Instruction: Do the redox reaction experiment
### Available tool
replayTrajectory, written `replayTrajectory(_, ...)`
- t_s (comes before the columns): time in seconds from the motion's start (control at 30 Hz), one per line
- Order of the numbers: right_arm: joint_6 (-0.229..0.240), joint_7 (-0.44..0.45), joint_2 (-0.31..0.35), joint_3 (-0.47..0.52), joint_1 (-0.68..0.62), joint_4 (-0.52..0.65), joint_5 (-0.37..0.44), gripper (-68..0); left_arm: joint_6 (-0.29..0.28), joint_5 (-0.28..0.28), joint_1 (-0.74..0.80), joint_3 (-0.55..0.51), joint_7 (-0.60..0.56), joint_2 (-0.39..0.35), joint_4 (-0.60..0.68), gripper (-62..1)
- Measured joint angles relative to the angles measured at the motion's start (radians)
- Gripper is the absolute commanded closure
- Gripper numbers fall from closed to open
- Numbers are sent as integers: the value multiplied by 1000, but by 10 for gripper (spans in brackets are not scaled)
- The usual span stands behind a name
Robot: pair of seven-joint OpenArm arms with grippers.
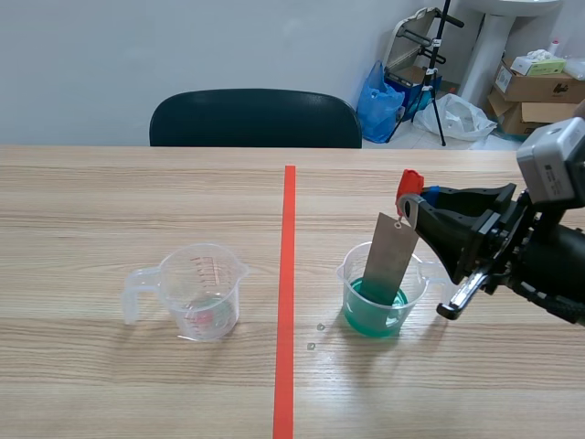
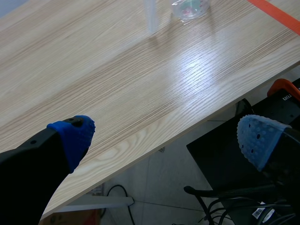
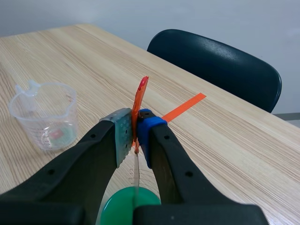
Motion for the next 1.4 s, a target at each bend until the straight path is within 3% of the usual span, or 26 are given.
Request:
replayTrajectory(0.33,0,-1,0,40,-9,36,0,-20,0,0,0,0,0,0,0,-623)
replayTrajectory(0.8,35,-13,42,117,-86,219,2,-20,0,0,0,0,0,0,0,-623)
replayTrajectory(1.03,34,-58,79,149,-98,278,81,-20,0,0,0,0,0,0,0,-623)
replayTrajectory(1.27,36,-66,106,149,-97,330,97,-20,0,0,0,0,0,0,0,-623)
replayTrajectory(1.4,35,-106,130,149,-98,339,161,-20,0,0,0,0,0,0,0,-623)
